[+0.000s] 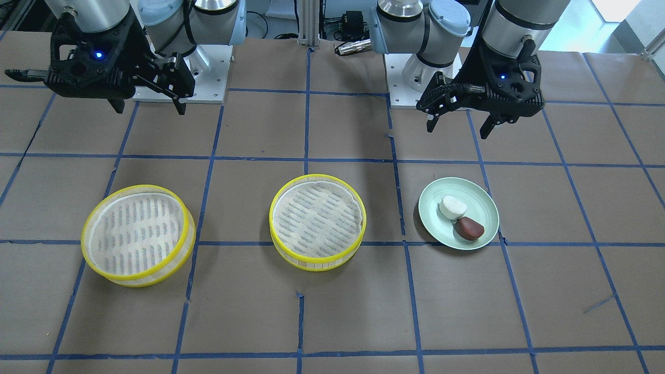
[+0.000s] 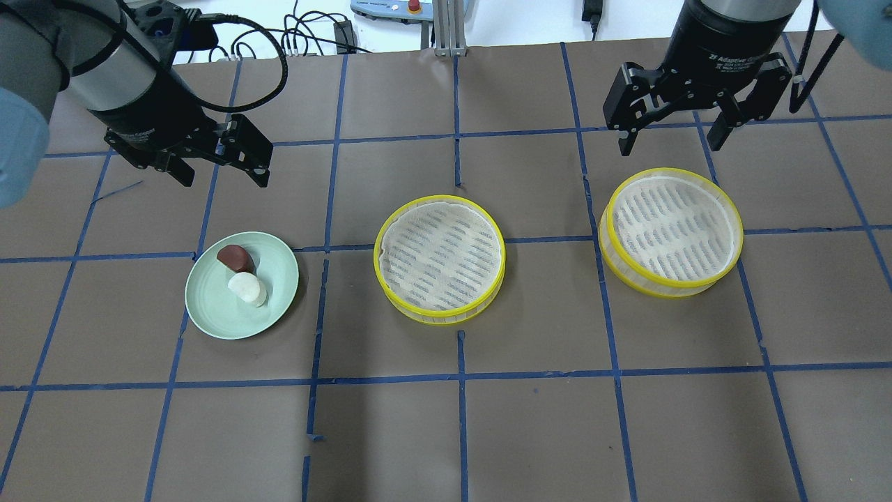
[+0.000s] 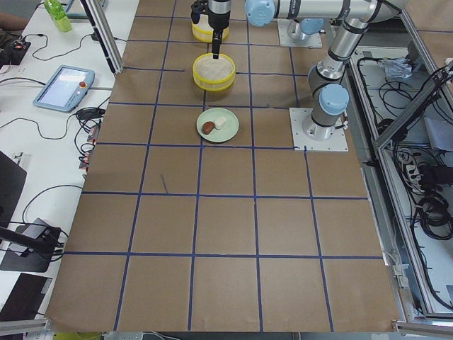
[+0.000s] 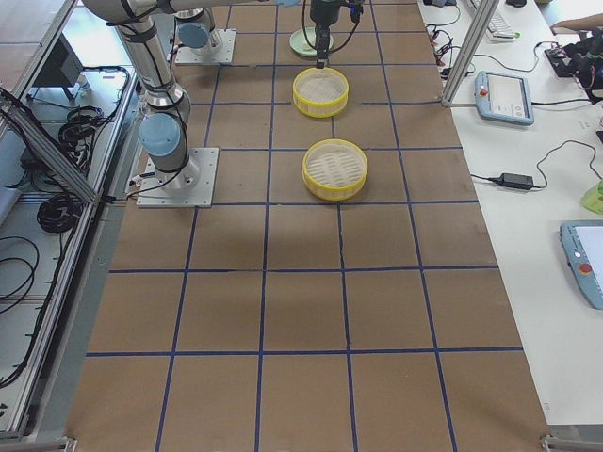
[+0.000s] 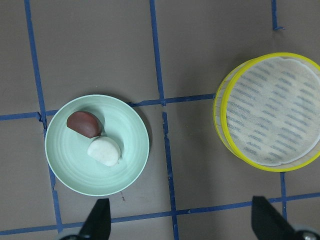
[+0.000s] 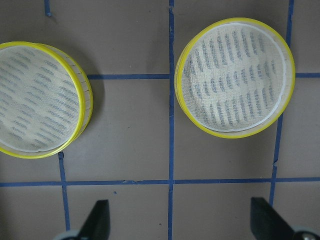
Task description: Stack buns with steamer
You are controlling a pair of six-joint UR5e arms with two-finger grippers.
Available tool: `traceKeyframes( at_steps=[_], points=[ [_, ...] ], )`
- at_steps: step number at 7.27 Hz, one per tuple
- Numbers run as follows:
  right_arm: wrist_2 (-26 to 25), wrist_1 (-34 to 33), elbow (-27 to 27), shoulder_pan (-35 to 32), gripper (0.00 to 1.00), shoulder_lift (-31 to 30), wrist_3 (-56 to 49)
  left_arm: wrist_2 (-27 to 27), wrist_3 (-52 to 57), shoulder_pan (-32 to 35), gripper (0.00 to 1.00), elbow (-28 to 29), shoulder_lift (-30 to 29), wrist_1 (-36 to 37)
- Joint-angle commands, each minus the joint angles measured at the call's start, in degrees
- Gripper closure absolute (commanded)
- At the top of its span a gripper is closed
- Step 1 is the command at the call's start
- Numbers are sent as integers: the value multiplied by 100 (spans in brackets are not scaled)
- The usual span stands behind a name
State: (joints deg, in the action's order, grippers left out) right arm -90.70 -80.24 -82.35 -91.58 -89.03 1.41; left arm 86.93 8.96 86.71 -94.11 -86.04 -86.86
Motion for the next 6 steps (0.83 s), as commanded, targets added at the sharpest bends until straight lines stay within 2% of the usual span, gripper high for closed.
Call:
traceKeyframes(
  at_steps=[1,3,4,6],
  points=[
    [8,0,0,0,0,0,0,-10,88,4,0,-11,-17,-6],
    [-9,0,0,9,0,17,-26,8,88,-5,0,-11,0,-94],
    [-105,9,-26,278,0,44,-305,17,88,-109,0,-29,-35,-260],
    [-132,-69,-646,1489,0,17,-1996,348,395,-582,0,-596,-306,-88]
  ],
)
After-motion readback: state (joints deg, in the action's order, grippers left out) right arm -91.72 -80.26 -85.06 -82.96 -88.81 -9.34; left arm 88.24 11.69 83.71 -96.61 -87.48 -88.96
